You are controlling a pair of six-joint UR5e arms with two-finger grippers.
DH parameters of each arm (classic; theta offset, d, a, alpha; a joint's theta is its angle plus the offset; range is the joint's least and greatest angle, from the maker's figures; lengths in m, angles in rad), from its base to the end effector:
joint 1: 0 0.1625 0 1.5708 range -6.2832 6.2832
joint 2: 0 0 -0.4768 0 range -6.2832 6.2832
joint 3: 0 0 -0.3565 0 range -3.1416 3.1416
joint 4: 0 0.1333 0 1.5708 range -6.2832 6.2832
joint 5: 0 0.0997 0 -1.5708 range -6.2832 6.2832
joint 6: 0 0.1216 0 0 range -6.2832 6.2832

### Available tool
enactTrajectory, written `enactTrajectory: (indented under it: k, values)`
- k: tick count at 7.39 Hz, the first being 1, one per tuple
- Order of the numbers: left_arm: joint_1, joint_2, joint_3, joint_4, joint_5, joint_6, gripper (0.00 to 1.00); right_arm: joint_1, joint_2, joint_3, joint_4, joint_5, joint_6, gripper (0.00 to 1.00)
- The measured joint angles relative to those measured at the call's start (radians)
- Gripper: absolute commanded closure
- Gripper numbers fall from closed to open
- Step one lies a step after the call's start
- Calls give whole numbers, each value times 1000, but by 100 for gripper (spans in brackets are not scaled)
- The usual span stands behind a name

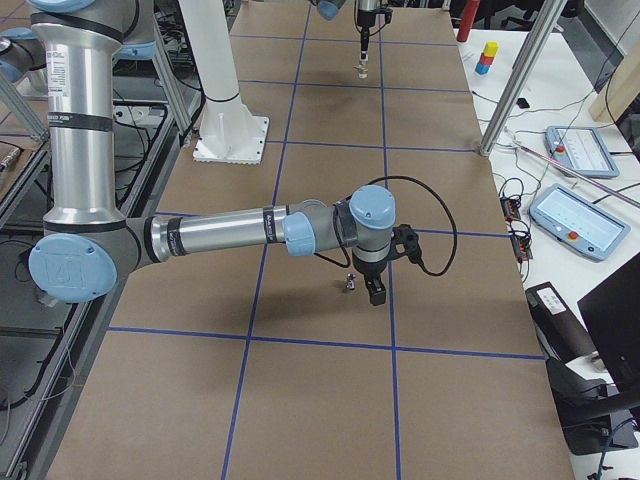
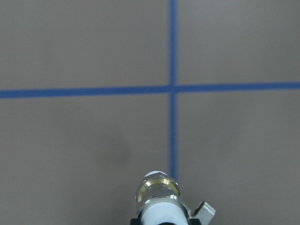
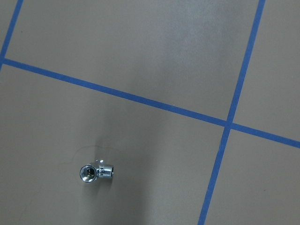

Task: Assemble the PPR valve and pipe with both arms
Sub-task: 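Carry the white pipe piece with the left gripper to the table center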

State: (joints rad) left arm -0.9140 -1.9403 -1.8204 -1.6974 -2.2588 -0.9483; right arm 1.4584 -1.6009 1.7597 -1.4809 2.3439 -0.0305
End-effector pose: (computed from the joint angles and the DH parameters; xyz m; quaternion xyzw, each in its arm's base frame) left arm 0.3216 -0.5090 0.4016 0.0124 0.4649 -0.0058 0.8853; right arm -0.0030 -0.4583 0.6425 0.0995 -0.3785 -0.1123 0.9134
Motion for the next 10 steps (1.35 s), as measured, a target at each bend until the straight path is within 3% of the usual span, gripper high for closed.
enactTrajectory:
  k: [2,5,7,10]
  values:
    - [122,-251,78,141,107,-152,100,-4,3,-10,3,-9,24,0]
    - [253,-494,270,160,241,-262,100,-5,2,-19,4,-11,23,0]
    - [291,-583,389,136,276,-302,100,-5,-3,-19,4,-10,20,0]
    - [326,-631,474,129,306,-325,100,-7,-2,-17,4,-9,27,0]
